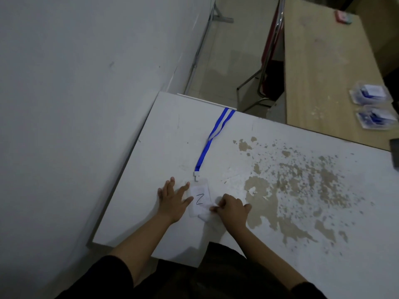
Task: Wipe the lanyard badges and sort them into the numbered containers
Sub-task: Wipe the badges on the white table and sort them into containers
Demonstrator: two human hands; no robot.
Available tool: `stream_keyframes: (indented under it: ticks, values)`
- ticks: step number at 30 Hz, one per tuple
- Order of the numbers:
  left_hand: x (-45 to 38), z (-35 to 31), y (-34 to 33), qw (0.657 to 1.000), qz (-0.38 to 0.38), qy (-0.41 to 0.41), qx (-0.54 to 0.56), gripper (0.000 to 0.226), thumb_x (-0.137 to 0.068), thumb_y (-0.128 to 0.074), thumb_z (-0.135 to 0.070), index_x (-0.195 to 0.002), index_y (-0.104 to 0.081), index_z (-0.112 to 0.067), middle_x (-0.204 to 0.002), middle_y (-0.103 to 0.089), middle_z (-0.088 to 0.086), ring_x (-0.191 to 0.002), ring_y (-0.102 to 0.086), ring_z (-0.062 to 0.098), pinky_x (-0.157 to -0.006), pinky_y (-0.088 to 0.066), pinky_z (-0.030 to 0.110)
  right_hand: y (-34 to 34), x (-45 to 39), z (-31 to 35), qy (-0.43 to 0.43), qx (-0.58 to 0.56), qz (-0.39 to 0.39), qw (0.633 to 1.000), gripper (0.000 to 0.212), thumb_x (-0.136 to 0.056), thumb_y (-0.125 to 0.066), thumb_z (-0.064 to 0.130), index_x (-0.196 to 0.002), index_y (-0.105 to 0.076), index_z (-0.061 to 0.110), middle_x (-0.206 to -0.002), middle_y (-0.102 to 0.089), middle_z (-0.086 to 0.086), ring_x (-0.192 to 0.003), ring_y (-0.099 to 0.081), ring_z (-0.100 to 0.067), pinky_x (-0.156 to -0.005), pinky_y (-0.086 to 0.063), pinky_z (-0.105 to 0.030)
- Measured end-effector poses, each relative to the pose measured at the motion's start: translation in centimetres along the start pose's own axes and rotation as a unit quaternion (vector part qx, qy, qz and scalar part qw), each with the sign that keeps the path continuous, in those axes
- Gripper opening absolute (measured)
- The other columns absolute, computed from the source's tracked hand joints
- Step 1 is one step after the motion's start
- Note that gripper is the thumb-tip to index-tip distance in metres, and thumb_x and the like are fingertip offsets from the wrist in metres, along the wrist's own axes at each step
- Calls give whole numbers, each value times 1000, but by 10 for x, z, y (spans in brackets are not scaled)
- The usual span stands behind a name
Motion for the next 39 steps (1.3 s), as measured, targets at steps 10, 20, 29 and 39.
stream_keyframes:
  ticks: [10,20,29,39]
  values:
    - [8,-33,16,982,-128,102,90,87,-61,-84,-54,-127,-40,-16,-129,-37,6,-117,-39,24,-94,-37,32,28,-4,-33,-37,-216,-107,970,19,-91,-64,25,-107,-56,20,-101,-57,3,-87,-58,-16,-75,-52,-36]
    - [11,-37,21,979,-57,164,102,52,-84,-72,-14,-128,-45,-7,-138,-28,12,-124,-37,28,-95,-48,32,-13,0,20,33,-276,27,960,21,-99,-49,19,-117,-60,17,-104,-65,3,-86,-57,-6,-63,-38,-4]
    - [14,-18,15,962,-51,133,234,54,-69,-78,4,-109,-45,-9,-128,-34,14,-91,-50,23,-81,-46,24,-30,1,32,-62,-431,83,896,30,-93,-58,14,-122,-52,14,-109,-67,-12,-98,-66,-27,-91,-55,-44]
    - [17,-15,29,907,-29,74,412,18,-86,-72,-14,-96,-57,-9,-94,-64,7,-87,-60,23,-75,-46,30,-6,-4,28,-49,-456,41,888,33,-92,-65,37,-84,-64,5,-86,-73,-9,-77,-67,-18,-65,-54,-26]
Point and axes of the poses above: each hand's wrist, its own x-axis away from the middle knuckle, its own y-axis out of the back of the hand, z = x × y, the point moved 4 cm from there along -x, towards the middle knuckle
